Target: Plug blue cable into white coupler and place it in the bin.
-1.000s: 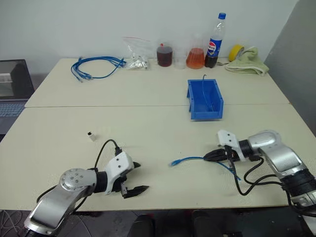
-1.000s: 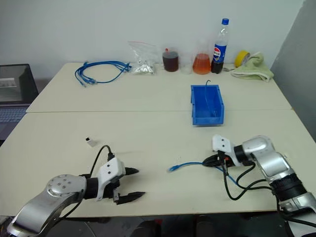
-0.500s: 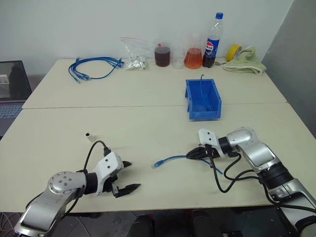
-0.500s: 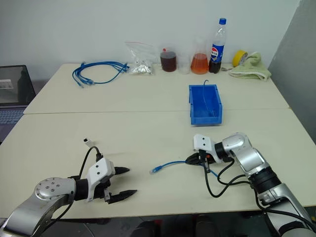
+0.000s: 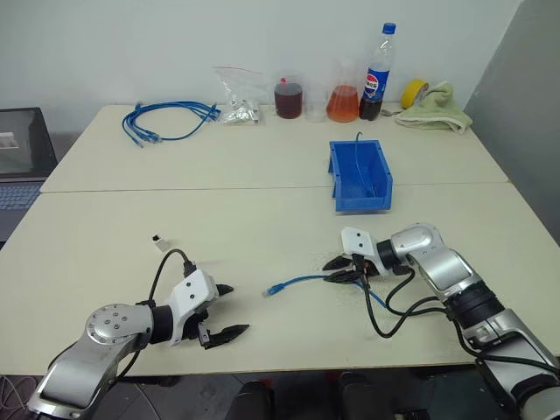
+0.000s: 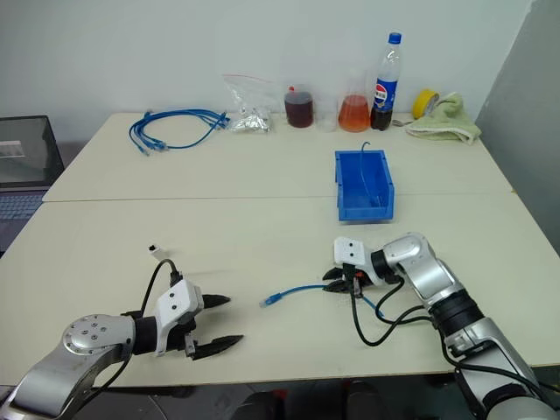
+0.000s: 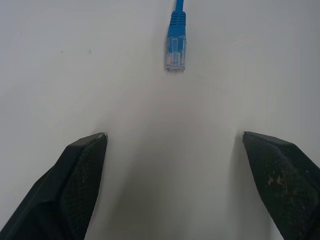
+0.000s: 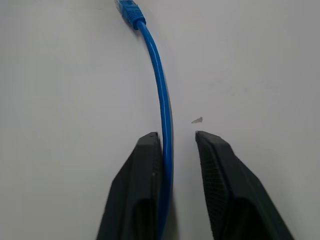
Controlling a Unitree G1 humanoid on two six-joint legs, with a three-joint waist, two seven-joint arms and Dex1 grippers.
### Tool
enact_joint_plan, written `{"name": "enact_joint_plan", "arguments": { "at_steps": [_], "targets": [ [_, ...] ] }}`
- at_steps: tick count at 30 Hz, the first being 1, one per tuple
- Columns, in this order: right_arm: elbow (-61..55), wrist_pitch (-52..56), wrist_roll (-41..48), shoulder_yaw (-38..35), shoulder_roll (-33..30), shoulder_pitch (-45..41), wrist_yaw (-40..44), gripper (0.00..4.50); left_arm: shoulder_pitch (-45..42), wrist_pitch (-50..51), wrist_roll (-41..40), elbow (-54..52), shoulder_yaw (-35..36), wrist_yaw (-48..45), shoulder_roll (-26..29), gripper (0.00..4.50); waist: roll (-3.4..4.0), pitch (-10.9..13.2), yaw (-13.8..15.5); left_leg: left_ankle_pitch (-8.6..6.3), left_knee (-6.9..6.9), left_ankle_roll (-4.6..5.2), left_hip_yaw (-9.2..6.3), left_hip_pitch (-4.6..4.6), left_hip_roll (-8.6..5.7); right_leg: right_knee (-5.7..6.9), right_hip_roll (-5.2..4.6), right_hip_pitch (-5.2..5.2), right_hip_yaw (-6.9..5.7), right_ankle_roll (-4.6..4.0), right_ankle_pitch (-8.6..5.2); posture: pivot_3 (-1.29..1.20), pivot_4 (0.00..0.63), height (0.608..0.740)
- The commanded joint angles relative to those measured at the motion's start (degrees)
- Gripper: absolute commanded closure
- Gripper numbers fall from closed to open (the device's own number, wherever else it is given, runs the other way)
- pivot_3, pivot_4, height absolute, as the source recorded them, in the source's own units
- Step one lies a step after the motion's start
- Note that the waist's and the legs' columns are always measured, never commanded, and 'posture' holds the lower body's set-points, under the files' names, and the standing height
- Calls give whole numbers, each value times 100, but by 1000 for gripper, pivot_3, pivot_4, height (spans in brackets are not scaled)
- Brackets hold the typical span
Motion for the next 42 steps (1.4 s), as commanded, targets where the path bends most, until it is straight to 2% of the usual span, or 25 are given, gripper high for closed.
{"name": "enact_joint_plan", "arguments": {
  "at_steps": [1,5,10,14,18,21,24,31,36,40,42],
  "targets": [
    [-157,40,83,-108,-60,-81,104,2150,-28,-15,115,133,-84,47,-43,0,0,0,1,0,0,0,0,0,0,0,0,0,0,0,0,0,150,740],
    [-556,451,423,-477,-197,-100,95,1238,-117,-90,104,203,-47,141,-163,0,3,2,4,0,0,0,-1,-1,0,0,0,0,0,0,0,0,150,740],
    [-1579,979,743,-894,-732,271,56,14,-238,-113,-26,132,56,202,-372,0,3,2,24,0,1,0,-13,-8,-1,-3,-1,-1,-5,0,0,0,150,740],
    [-2800,1632,1368,-1602,-953,960,-327,14,-313,-121,-65,43,68,282,-532,0,2,2,22,0,-2,0,-23,-15,-2,-8,-5,-2,-12,0,0,0,150,740],
    [-4303,2277,2162,-2210,-958,2301,-768,14,-385,-49,-14,-50,-50,364,-629,0,-2,0,34,0,-8,0,-30,-18,-2,-8,-6,-3,-9,0,0,0,150,740],
    [-5074,2571,2287,-2217,-922,3327,-1252,14,-501,33,41,-65,-250,381,-687,0,-2,-1,33,0,-11,0,-41,-21,-4,-12,-5,0,-9,0,-1,0,150,740],
    [-5426,2543,2171,-1994,-896,3845,-1609,14,-632,92,176,-24,-429,397,-673,0,-2,0,10,0,-4,0,-34,-16,-9,-7,-4,5,-11,1,-1,0,150,740],
    [-5649,2633,2229,-1817,-812,4045,-2175,14,-1181,722,136,110,-842,497,-924,0,-3,0,7,1,0,0,-30,-4,2,-5,22,11,-12,8,3,0,150,740],
    [-5702,2674,2348,-1848,-856,4008,-2320,14,-1296,1133,222,138,-1034,466,-850,0,-4,0,9,1,-1,0,-37,-5,1,-6,22,11,-9,7,3,0,150,740],
    [-5727,2691,2415,-1849,-854,3968,-2413,0,-1332,1437,329,145,-1181,456,-720,530,-5,-2,10,1,-1,1,-39,-3,1,-7,22,12,-8,7,3,0,150,740],
    [-5729,2682,2426,-1837,-871,3958,-2444,0,-1340,1576,331,101,-1285,423,-644,1097,-5,-3,5,0,-2,1,-37,0,1,-7,22,13,-7,7,3,0,150,740]
  ]
}}
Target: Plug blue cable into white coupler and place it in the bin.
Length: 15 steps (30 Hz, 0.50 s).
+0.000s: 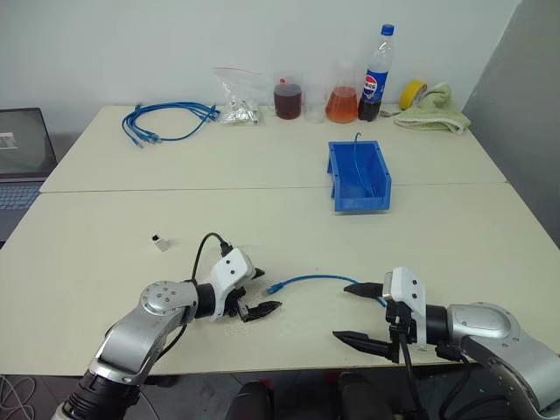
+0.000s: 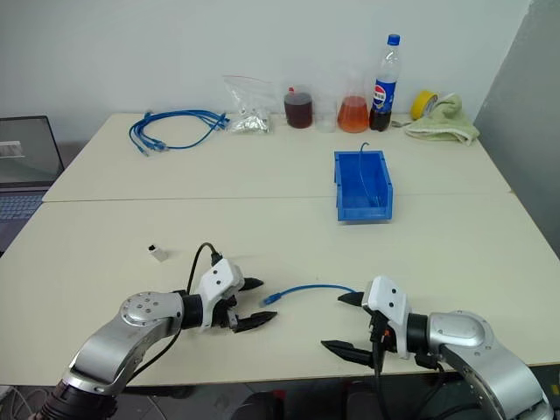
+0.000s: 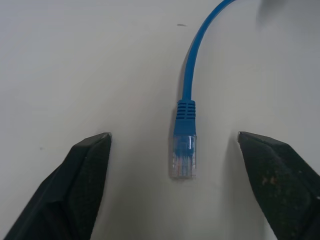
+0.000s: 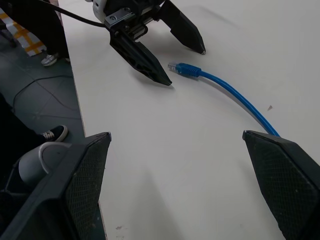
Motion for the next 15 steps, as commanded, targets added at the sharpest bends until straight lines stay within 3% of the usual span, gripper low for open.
{"name": "enact_joint_plan", "arguments": {
  "at_steps": [1,8,15],
  "targets": [
    [-212,-38,127,-4,-65,-55,-66,0,133,393,126,-46,-376,-108,211,1223,0,0,-5,0,-1,0,1,1,0,0,0,0,2,0,0,0,150,740],
    [-218,-70,293,-133,-96,-144,-101,0,239,407,225,-279,-622,-128,421,2639,2,-4,-4,0,-2,0,5,4,-1,-3,0,1,9,0,0,0,150,740],
    [-146,-190,408,-198,-168,-125,-81,0,471,359,200,-435,-568,34,298,3936,3,-10,1,-1,-3,1,8,6,-1,-5,0,3,12,0,0,0,150,740]
  ]
}}
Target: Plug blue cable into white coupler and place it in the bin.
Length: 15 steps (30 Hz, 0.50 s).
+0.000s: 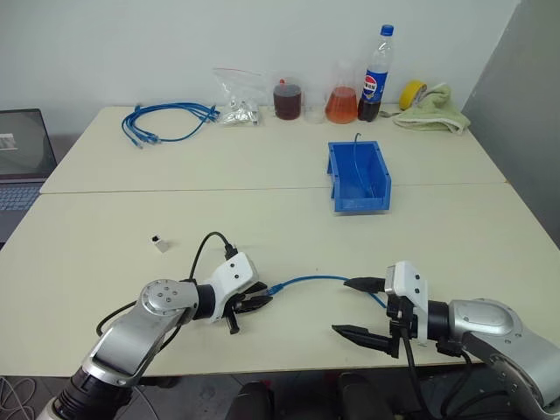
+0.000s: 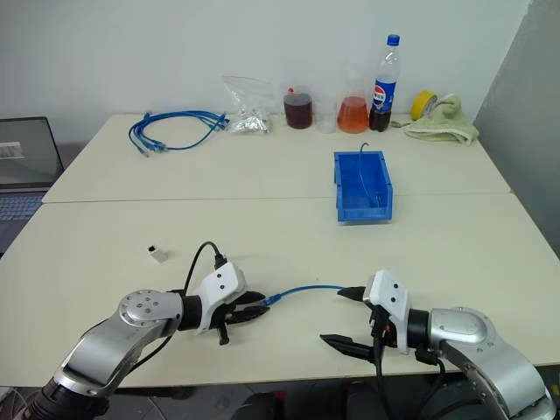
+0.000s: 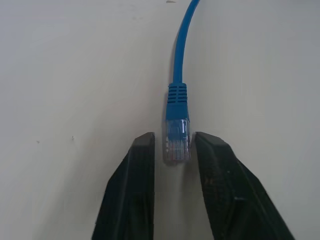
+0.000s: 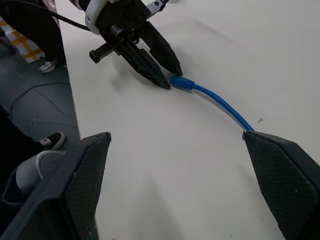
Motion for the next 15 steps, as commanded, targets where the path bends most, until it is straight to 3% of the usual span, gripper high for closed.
{"name": "enact_joint_plan", "arguments": {
  "at_steps": [1,8,15],
  "targets": [
    [-130,-175,107,-111,-56,-23,20,0,329,145,-36,70,-248,-15,-82,4143,-1,-4,2,0,0,0,0,0,0,0,0,0,-1,0,0,0,150,740],
    [-48,-33,251,-150,-76,-22,-33,0,341,-63,-189,236,-9,64,-401,4280,0,-6,21,0,1,0,-1,4,-1,-2,-2,8,-3,0,0,0,150,740],
    [-95,729,1469,-648,-23,-157,-41,0,-195,-724,-519,496,432,-163,-719,4280,-11,0,35,0,5,0,-8,0,-1,-2,-3,11,-12,0,0,0,150,740]
  ]
}}
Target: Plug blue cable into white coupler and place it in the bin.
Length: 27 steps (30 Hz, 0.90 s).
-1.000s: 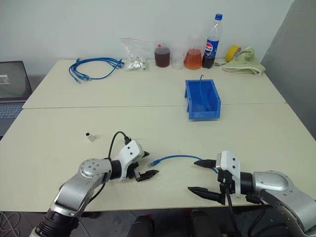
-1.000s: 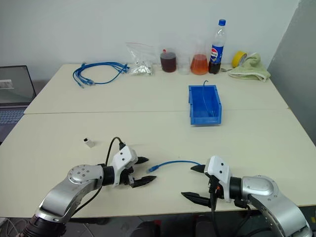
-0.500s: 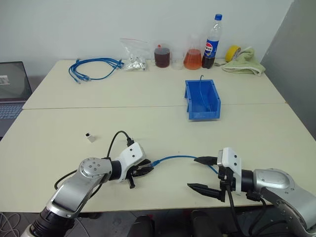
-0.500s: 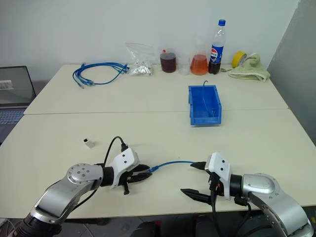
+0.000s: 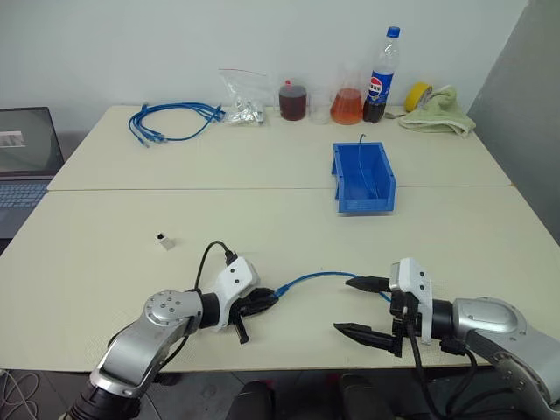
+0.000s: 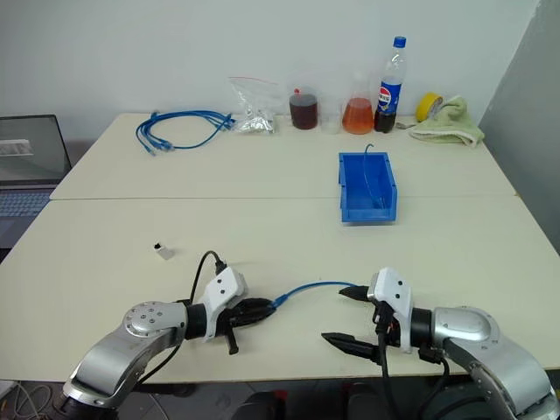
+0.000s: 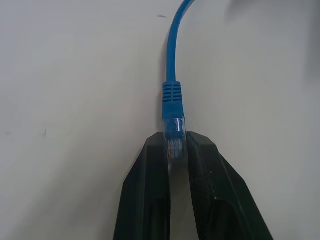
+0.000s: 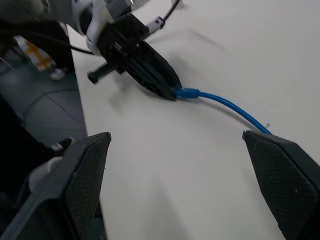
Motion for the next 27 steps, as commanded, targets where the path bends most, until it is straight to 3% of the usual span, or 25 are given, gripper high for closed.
{"name": "enact_joint_plan", "arguments": {
  "at_steps": [1,7,10,27],
  "targets": [
    [-136,358,755,-345,-44,-60,-1,0,-378,-250,-230,69,228,-183,-78,4280,-7,4,-3,0,0,0,-3,-3,0,0,1,0,-4,0,0,0,150,740],
    [-25,-271,417,-221,-173,283,252,0,-831,-266,-725,88,493,-511,-166,4280,-7,5,-12,0,-1,0,-5,-11,0,-2,2,-8,-6,0,0,0,150,740],
    [201,-623,278,-172,76,429,168,0,-980,-182,-1038,-33,569,-737,-139,4280,-9,6,-15,0,-1,0,-3,-13,0,-4,2,-9,-5,0,0,0,150,740],
    [1359,-66,800,153,797,-1196,96,0,-1072,-39,-1610,-304,565,-1177,32,4280,-9,8,-37,0,0,-1,-5,-16,3,-1,7,-17,1,-1,0,0,150,740]
  ]
}}
